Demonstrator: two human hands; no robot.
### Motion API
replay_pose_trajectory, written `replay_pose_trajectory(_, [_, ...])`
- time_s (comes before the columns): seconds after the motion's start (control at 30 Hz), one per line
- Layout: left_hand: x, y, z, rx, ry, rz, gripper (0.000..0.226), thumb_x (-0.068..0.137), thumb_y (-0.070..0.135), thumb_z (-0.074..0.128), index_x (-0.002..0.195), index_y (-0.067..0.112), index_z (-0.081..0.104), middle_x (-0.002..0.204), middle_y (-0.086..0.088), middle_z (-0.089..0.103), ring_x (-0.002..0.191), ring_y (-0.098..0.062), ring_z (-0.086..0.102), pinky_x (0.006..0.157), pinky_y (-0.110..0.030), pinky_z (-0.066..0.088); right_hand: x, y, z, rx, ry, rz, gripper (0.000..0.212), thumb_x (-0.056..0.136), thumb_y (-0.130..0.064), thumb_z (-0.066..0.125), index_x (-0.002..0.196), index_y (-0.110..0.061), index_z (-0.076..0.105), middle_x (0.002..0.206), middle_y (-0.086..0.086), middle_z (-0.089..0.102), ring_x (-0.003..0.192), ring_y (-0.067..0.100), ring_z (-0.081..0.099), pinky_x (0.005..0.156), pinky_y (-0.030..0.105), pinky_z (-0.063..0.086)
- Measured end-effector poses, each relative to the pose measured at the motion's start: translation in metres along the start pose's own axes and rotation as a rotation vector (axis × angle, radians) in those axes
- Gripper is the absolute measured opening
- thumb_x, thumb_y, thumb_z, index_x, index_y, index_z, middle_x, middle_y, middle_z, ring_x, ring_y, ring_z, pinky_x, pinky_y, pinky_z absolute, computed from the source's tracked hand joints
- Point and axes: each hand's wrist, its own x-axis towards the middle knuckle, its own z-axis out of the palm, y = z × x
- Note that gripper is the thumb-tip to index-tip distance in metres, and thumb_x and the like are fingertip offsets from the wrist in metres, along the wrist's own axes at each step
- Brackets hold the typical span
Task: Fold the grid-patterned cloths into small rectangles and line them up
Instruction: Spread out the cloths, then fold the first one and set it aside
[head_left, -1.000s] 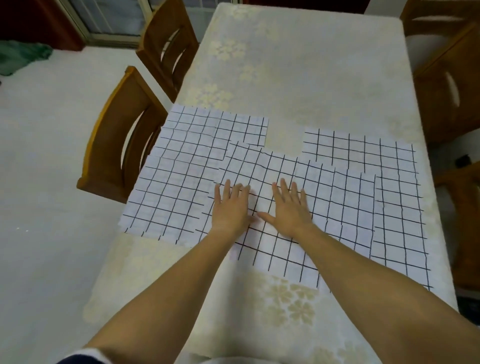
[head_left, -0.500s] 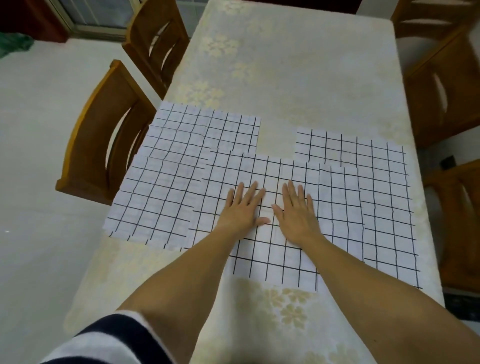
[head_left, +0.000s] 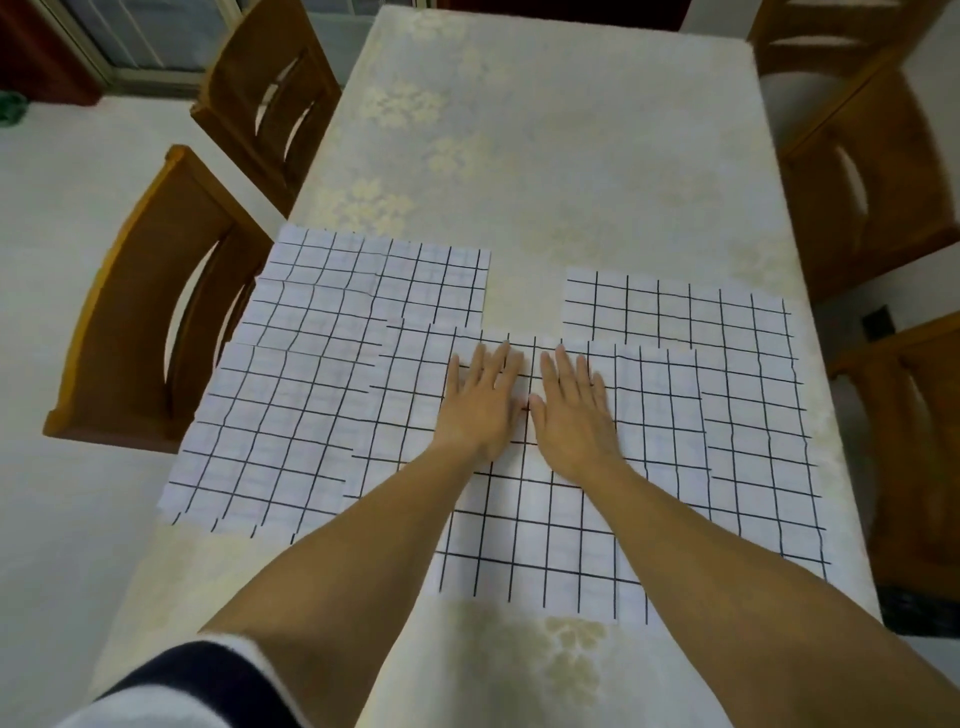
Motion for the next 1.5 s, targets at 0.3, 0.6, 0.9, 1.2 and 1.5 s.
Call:
replay_pose_trajectory(0.3, [0.007,-0.016,0.02,0.077,-0.043,-0.04,0.068,0.096,0.073,-0.003,0.152,0.043,-0.027,0.161,0.011,-0.032,0.148,-0.024,-0.032,0.121,-0.056,-0.013,-0.005,0.057,0.006,-0.094,0.009,0.094,0.07,0.099,-0.064,-0.002,0.156,-0.026,-0.019,0.163,-0.004,-0.025,0.15,0.019,-0.024,0.124,0.048,-0.005])
replay_pose_trajectory(0.6, [-0.033,0.004,0.006,0.032,0.151,-0.048,0.068,0.107,0.042,0.025,0.16,0.016,-0.009,0.167,-0.005,-0.018,0.153,-0.032,-0.019,0.123,-0.055,-0.009,-0.031,0.005,-0.019,-0.044,0.126,0.014,0.064,0.106,-0.045,0.013,0.158,-0.013,-0.005,0.166,0.004,-0.009,0.153,0.025,-0.01,0.125,0.047,0.002])
replay_pose_trajectory(0.9, [-0.091,-0.007,0.05,0.019,-0.033,-0.032,0.071,0.096,0.061,-0.012,0.158,0.028,-0.018,0.163,0.01,-0.028,0.15,-0.017,-0.028,0.124,-0.046,-0.012,-0.102,-0.023,0.037,-0.081,-0.027,-0.018,0.065,0.103,-0.055,0.009,0.159,-0.023,-0.003,0.167,-0.003,-0.008,0.153,0.023,-0.012,0.124,0.05,0.005])
replay_pose_trajectory(1.2, [-0.101,-0.001,0.028,0.125,-0.012,-0.035,0.072,0.106,0.056,0.015,0.158,0.02,-0.019,0.163,-0.003,-0.029,0.151,-0.03,-0.024,0.123,-0.054,-0.008,-0.11,-0.006,0.017,-0.154,-0.101,0.034,0.075,0.096,-0.067,-0.006,0.155,-0.022,-0.021,0.162,0.001,-0.026,0.148,0.027,-0.027,0.122,0.049,-0.01])
replay_pose_trajectory(1.5, [-0.133,-0.005,0.053,0.02,-0.005,-0.008,0.061,0.103,0.059,0.002,0.156,0.038,-0.021,0.164,0.009,-0.026,0.15,-0.018,-0.029,0.124,-0.049,-0.011,-0.134,-0.017,0.043,-0.113,-0.027,-0.006,0.067,0.101,-0.06,0.001,0.158,-0.025,-0.01,0.165,-0.002,-0.016,0.151,0.024,-0.019,0.124,0.049,0.002])
